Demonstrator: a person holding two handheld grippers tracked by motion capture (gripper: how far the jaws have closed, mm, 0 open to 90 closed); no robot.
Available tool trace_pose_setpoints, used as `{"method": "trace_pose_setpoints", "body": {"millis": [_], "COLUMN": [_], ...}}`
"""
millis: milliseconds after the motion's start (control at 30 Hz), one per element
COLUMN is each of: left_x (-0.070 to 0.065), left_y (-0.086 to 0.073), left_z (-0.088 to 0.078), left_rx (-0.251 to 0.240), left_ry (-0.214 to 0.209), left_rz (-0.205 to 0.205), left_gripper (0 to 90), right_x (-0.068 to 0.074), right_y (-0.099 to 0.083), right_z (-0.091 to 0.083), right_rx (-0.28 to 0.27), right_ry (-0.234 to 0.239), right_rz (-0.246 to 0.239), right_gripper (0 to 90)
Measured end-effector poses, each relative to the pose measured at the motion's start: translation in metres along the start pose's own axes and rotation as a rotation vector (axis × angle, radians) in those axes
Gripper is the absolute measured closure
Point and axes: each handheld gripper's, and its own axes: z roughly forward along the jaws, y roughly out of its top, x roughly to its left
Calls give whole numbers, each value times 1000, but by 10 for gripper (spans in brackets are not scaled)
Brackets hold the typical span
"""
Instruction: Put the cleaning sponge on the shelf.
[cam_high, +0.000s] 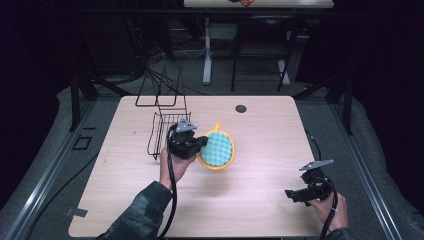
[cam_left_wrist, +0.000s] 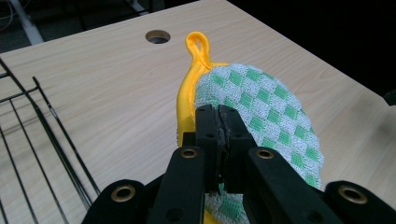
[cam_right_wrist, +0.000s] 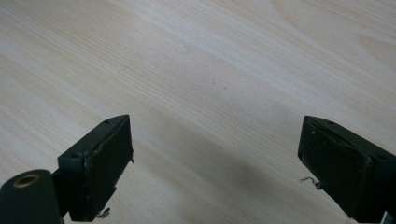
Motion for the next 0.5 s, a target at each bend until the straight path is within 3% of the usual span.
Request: {"method": "trace_pose_setpoints", "body": {"millis": [500], "left_x": [23], "left_y": [-11], "left_z": [-25], "left_rx": [-49], "left_ry": [61], "left_rz": [-34], "left_gripper": [880], "right_x": [2], "right_y": [1], "right_z": [-1], "right_rx": [-2], "right_ry": [2], "right_rz": [0], "right_gripper": [104]}}
